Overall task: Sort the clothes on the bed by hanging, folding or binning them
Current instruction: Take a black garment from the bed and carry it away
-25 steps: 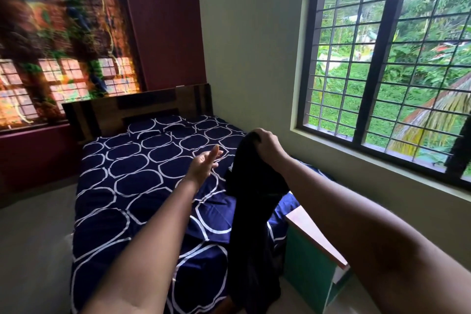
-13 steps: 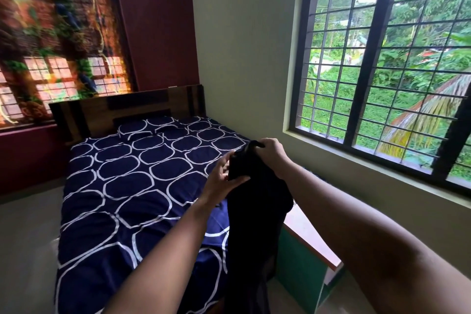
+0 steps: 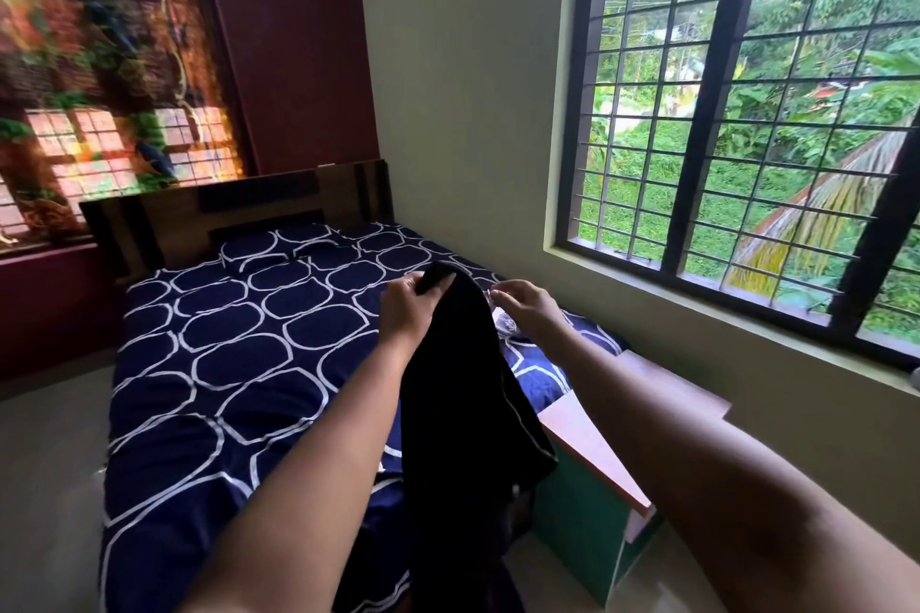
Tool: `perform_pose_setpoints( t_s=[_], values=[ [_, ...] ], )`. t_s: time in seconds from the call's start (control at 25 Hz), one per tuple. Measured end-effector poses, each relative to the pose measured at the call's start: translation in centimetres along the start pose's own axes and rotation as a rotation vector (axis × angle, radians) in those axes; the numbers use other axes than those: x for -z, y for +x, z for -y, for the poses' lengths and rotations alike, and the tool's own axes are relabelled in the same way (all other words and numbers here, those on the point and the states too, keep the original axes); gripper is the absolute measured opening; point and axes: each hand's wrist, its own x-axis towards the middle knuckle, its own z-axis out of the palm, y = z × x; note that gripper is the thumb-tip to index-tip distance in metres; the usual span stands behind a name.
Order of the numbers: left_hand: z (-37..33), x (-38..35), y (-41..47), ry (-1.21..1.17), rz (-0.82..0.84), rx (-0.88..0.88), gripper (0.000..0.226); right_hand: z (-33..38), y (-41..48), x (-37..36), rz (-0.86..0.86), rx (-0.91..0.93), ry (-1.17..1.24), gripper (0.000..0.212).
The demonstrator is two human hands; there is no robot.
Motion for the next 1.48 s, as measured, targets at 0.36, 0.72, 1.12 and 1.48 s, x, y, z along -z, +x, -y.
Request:
perform_pose_setpoints(
  t_s=[0.36,0.72,1.12,1.48],
  values=[
    [-3.8,1.9,0.5,-0.336,0.271,-0.044,0.010,-5.1,-1.6,-0.3,0.361,-0.041,0.027,0.058],
    [-6.5,7.5,1.0,-0.851,0.125,0.012,0.018,-5.8,-3.4,-0.4,0.516,-0.258,0.070,0.018],
    [-4.8,10.0,1.6,-0.662,-0.095,0.132,0.018,-5.8,-5.2,-3.8,0.552,-0.499,0.585,0.027],
    [0.0,8.2,0.4,-0.303,-0.343,0.545,0.046,-6.8,4.2,-2.7,-0.294,-0.601,0.570,0.035]
  ],
)
